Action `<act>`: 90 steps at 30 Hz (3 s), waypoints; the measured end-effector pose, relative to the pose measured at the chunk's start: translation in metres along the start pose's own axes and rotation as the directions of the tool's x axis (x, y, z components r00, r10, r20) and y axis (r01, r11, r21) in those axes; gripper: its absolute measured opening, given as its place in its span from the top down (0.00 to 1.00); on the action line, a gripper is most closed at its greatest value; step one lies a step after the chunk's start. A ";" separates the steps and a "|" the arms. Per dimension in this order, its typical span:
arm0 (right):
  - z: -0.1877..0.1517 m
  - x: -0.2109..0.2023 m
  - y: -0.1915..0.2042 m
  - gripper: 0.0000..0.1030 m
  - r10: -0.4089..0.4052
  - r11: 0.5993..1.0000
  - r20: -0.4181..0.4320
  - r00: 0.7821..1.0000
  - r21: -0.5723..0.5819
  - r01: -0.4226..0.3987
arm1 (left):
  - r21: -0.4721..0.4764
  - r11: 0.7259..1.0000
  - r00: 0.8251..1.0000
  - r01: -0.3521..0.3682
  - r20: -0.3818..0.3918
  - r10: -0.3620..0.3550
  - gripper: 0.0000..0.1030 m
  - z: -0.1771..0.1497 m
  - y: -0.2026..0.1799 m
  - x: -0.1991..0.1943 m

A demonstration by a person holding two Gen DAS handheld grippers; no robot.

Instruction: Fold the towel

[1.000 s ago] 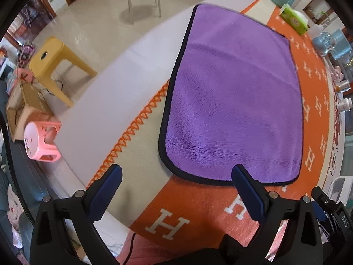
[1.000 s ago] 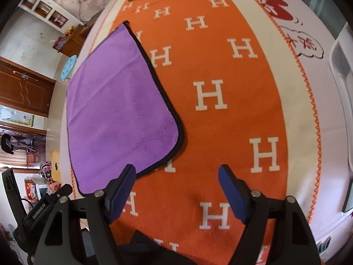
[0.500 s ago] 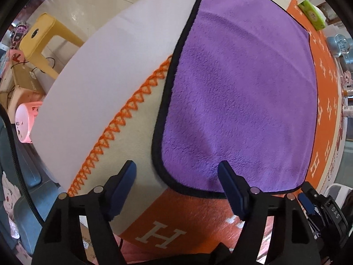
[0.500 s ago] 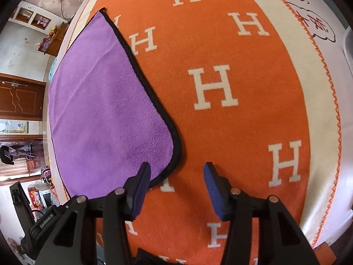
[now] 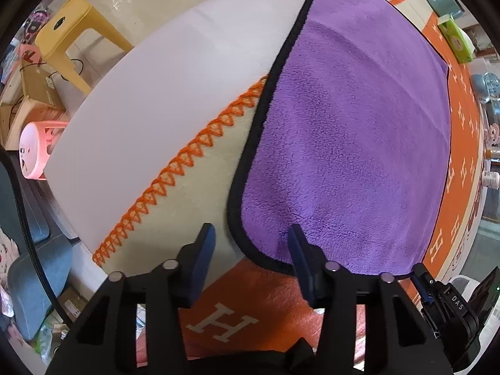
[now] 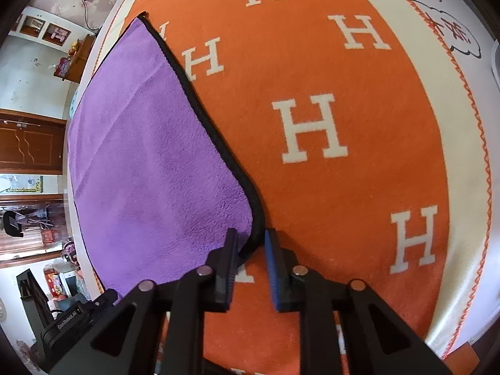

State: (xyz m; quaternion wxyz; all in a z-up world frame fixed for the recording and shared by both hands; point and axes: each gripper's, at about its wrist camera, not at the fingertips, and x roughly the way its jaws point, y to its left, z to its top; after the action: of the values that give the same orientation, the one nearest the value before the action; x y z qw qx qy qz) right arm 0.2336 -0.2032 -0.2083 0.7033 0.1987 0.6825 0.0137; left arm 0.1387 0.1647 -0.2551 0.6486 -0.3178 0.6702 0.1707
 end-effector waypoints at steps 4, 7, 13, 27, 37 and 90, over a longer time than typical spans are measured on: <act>0.000 0.001 -0.001 0.89 0.007 1.000 0.003 1.000 0.011 -0.007 | -0.032 0.999 1.000 0.028 -0.009 -0.029 0.72 0.000 0.007 -0.001; -0.001 0.000 -0.004 0.90 0.012 1.000 0.005 1.000 0.018 -0.012 | -0.054 0.997 0.999 0.051 -0.014 -0.052 0.82 -0.005 0.009 -0.002; -0.001 -0.002 -0.007 0.92 0.015 1.000 0.007 1.000 0.015 -0.015 | -0.091 0.992 0.996 0.086 -0.015 -0.088 0.88 -0.009 0.027 -0.004; -0.003 -0.013 -0.007 0.94 0.037 0.999 0.038 0.999 0.001 -0.037 | -0.102 0.986 0.991 0.130 0.032 -0.127 0.95 -0.010 0.036 -0.023; -0.004 -0.032 -0.001 0.95 0.085 0.996 0.102 0.991 -0.045 -0.081 | -0.071 0.980 0.978 0.187 0.108 -0.179 0.96 -0.008 0.033 -0.051; 0.167 -0.061 0.139 0.96 0.380 0.915 0.454 0.806 -0.315 -0.254 | 0.194 0.946 0.793 0.260 0.517 -0.324 0.96 0.214 -0.072 -0.142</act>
State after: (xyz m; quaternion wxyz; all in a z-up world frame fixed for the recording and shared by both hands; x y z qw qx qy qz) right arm 0.4258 -0.1360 -0.1103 0.8633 0.2210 0.4242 0.1609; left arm 0.3423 0.2780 -0.1243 0.8467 -0.3190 0.4106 0.1130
